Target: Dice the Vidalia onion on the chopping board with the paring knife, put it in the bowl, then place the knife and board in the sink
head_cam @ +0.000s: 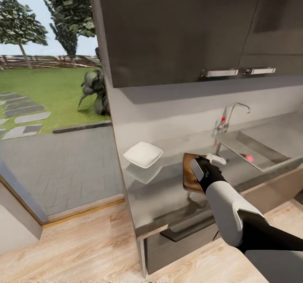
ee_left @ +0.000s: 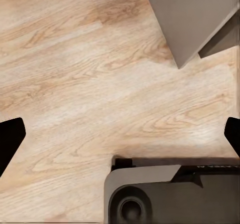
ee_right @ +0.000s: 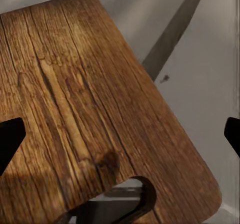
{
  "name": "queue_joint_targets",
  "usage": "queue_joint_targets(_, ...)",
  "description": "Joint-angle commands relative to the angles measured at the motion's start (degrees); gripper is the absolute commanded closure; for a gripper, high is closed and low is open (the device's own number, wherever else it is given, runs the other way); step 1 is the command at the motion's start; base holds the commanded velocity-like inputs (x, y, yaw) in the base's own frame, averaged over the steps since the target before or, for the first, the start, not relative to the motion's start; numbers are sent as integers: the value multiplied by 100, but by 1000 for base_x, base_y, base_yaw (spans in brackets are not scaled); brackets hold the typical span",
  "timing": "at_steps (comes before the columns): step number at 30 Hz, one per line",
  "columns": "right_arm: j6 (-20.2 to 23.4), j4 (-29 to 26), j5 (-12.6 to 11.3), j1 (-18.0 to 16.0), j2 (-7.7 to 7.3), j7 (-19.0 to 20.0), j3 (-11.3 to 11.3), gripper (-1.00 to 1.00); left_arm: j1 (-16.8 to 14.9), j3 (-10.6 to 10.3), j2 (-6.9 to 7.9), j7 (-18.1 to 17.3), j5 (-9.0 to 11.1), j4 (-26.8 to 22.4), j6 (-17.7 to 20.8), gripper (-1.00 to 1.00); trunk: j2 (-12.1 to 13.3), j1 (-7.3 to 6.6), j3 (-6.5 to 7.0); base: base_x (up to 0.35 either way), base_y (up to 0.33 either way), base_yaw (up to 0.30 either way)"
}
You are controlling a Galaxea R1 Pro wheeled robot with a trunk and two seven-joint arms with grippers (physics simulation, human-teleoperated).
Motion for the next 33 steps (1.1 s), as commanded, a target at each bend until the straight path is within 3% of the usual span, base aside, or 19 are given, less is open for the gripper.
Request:
queue_joint_targets(1, 30, -11, -26, -3, 2, -23, -1, -100, 0, 0, -1, 1, -2, -7, -9, -100, -12, 2, -20, -152, -173, 0)
queue_joint_targets(14, 29, -16, -33, -3, 8, -23, 0, -100, 2, 3, 0, -1, -2, -7, -9, -100, -12, 2, -120, -187, -161, 0)
queue_joint_targets(33, 23, -8, -33, -3, 10, -14, 0, -100, -1, 7, 9, -6, 0, -7, -9, -100, -12, 2, -262, -80, 73, 0)
